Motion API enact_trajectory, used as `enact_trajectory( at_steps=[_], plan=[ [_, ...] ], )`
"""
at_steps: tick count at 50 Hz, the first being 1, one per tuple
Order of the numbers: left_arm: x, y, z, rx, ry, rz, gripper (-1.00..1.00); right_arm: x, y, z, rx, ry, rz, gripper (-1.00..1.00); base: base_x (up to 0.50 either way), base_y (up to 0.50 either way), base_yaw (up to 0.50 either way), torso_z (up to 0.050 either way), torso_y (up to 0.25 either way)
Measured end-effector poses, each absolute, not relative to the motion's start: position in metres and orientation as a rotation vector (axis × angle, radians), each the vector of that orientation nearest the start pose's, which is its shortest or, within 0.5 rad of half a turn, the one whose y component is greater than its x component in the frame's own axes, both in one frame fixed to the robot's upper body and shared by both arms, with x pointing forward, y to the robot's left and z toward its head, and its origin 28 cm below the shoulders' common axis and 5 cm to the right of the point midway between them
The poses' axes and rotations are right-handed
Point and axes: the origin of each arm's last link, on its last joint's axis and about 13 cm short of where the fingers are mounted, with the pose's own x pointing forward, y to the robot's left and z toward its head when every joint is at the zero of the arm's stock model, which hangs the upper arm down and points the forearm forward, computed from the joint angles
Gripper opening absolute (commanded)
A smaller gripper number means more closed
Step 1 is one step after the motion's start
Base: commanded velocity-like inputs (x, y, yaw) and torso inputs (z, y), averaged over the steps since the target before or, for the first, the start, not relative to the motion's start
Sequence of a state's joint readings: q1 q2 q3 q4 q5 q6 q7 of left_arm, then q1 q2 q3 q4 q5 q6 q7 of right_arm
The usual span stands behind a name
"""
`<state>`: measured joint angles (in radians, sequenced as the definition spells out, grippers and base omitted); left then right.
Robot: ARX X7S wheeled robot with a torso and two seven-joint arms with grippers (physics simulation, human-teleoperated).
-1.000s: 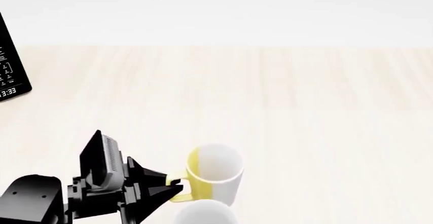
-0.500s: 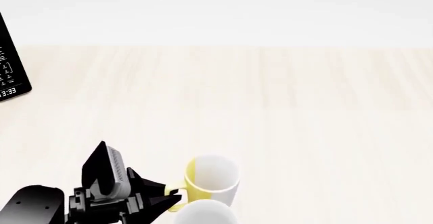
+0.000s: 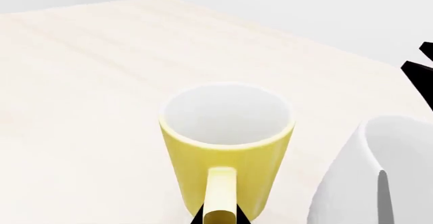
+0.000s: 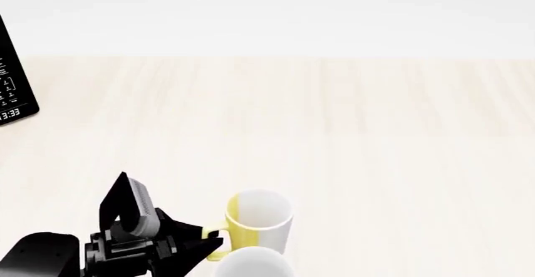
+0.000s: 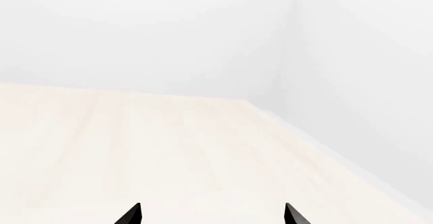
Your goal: Put the yellow and white mug to the front of the white mug.
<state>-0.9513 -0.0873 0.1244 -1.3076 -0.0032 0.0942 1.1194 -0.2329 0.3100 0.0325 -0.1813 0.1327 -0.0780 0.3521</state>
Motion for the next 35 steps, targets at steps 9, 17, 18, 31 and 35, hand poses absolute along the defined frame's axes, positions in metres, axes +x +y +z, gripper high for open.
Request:
enact_trajectory(
  at_steps=[9,17,18,31,35],
  plan=[
    [0.3739,0.2406,0.0438,-0.004,0.312,-1.089,-1.00,0.1595,-0.1690,0.0259,-0.169,-0.062,-0.315,1.00,0.00,0.00,0.00,0.000,0.000],
    [0.3733,0.2404,0.0430,0.016,0.299,-1.089,-1.00,0.1593,-0.1688,0.0262,-0.169,-0.064,-0.315,1.00,0.00,0.00,0.00,0.000,0.000],
    [0.3732,0.2404,0.0429,0.019,0.297,-1.088,-1.00,0.1593,-0.1688,0.0262,-0.169,-0.064,-0.315,1.00,0.00,0.00,0.00,0.000,0.000],
    [0.3699,0.2402,0.0377,0.068,0.309,-1.081,1.00,0.1598,-0.1688,0.0267,-0.171,-0.063,-0.312,1.00,0.00,0.00,0.00,0.000,0.000],
    [0.3701,0.2401,0.0379,0.071,0.304,-1.090,1.00,0.1601,-0.1694,0.0269,-0.171,-0.062,-0.312,1.00,0.00,0.00,0.00,0.000,0.000]
  ],
)
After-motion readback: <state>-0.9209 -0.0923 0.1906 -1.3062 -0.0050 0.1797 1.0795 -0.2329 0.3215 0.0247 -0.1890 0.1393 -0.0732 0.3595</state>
